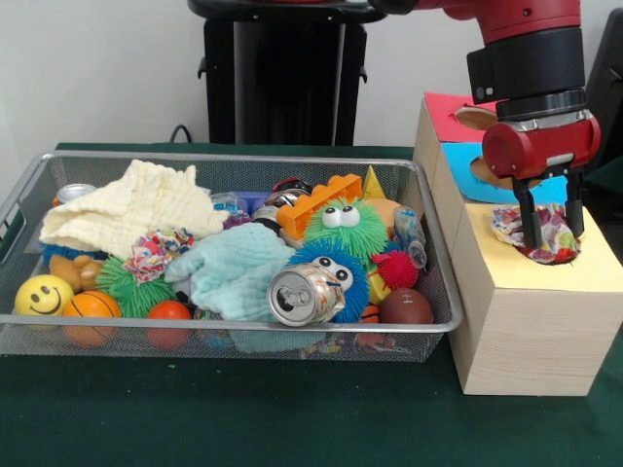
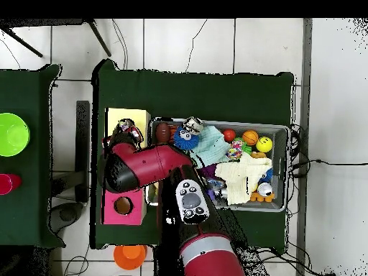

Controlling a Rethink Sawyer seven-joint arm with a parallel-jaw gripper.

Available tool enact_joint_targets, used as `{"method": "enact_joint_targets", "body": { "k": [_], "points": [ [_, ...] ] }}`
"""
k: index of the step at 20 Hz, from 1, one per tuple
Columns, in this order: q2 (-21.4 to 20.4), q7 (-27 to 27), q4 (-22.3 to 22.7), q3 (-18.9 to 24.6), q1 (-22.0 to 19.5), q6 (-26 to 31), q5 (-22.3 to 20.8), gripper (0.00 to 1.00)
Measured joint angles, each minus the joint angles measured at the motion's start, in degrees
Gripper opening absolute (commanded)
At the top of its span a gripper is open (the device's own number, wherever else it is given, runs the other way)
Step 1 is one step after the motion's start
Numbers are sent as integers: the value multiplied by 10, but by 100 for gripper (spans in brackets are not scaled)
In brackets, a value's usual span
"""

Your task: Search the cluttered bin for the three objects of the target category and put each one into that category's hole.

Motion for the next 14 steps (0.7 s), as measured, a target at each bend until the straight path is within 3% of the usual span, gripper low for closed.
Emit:
{"method": "enact_joint_targets", "body": {
  "k": [14],
  "points": [
    [-9, 0, 4, 1, 1, 12, 0, 100]
  ]
}}
